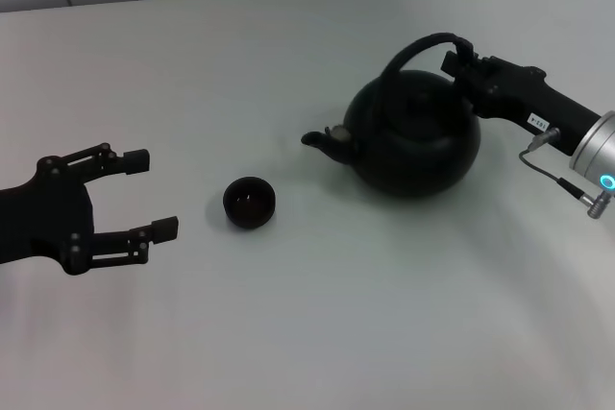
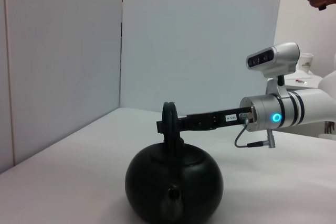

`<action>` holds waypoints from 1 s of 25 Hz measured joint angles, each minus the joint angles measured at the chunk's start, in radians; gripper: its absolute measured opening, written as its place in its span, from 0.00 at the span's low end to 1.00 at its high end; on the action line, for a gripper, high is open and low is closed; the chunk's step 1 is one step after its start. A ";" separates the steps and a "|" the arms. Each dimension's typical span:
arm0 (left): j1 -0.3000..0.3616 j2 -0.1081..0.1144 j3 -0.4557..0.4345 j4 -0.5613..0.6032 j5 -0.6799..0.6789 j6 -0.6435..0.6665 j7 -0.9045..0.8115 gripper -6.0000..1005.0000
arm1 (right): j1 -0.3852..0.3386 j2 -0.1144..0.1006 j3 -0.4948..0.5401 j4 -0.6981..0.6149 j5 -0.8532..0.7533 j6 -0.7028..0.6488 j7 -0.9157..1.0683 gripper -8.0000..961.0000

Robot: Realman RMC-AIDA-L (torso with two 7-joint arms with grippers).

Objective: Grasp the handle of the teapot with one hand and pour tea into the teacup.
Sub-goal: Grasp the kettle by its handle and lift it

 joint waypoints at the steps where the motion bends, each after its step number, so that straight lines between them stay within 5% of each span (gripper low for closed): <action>1: 0.000 -0.001 0.000 0.000 0.000 -0.002 0.000 0.87 | 0.000 0.000 0.000 0.000 0.000 0.000 -0.001 0.30; 5: 0.000 -0.005 0.000 0.000 0.000 -0.008 0.000 0.87 | 0.000 0.000 0.001 -0.003 0.001 0.001 -0.002 0.19; 25: 0.001 -0.026 -0.026 -0.002 0.000 -0.017 0.000 0.87 | 0.020 -0.004 -0.016 -0.059 0.000 -0.008 -0.006 0.18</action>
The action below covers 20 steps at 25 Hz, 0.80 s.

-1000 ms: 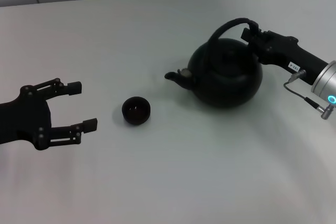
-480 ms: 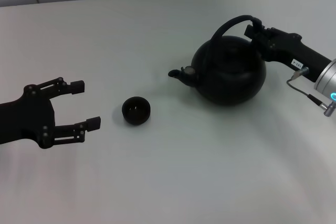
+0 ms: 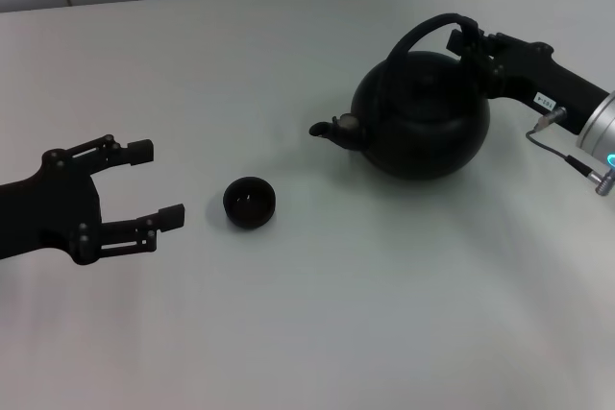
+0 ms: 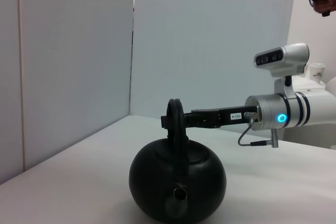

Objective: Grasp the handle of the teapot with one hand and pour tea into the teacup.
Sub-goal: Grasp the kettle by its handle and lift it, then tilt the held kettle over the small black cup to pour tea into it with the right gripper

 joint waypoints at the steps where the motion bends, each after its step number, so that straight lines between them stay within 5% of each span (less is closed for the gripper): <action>1: 0.000 0.000 0.000 0.000 0.000 0.000 0.000 0.87 | 0.000 0.000 0.000 0.000 0.000 0.000 0.000 0.18; 20: 0.007 -0.010 0.000 0.001 0.000 -0.023 0.000 0.87 | 0.071 0.001 -0.219 -0.137 -0.013 0.030 0.006 0.18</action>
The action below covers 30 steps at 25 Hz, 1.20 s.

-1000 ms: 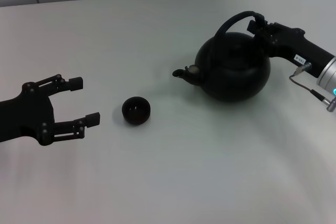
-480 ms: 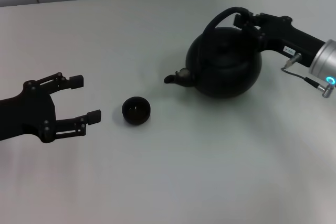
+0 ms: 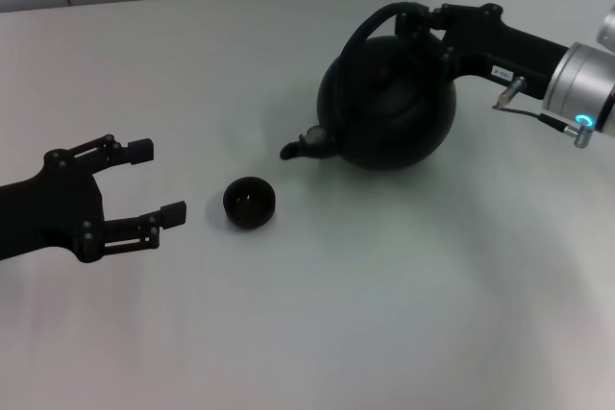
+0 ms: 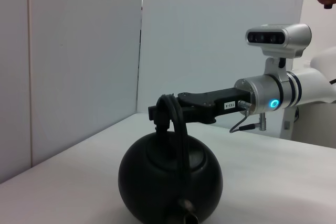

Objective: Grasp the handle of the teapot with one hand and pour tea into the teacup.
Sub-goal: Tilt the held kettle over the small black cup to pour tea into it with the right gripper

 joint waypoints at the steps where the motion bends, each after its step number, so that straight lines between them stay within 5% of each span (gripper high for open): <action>1: 0.000 0.000 0.000 0.000 0.000 0.000 0.000 0.87 | 0.003 0.000 -0.016 -0.005 0.000 0.004 0.001 0.18; 30: 0.000 0.009 0.000 -0.010 0.000 -0.029 0.014 0.87 | 0.056 0.005 -0.226 -0.133 0.005 0.091 0.009 0.16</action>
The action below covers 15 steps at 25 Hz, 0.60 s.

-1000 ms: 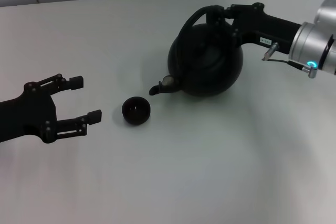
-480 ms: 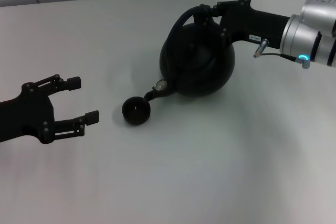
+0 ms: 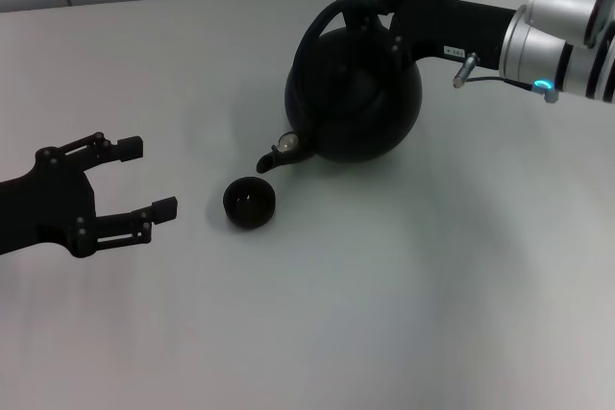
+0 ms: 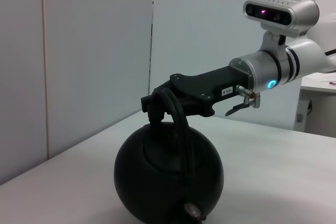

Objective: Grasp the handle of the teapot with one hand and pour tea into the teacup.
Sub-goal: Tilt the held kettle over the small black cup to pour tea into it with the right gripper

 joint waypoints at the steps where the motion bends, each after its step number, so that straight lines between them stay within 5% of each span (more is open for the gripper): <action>1: 0.000 0.000 0.000 0.000 0.000 0.000 0.000 0.87 | 0.000 0.000 0.000 0.000 0.000 0.000 0.000 0.16; 15: -0.010 -0.002 0.000 0.001 0.001 -0.033 0.000 0.87 | 0.022 -0.002 -0.072 -0.056 -0.003 0.033 0.012 0.15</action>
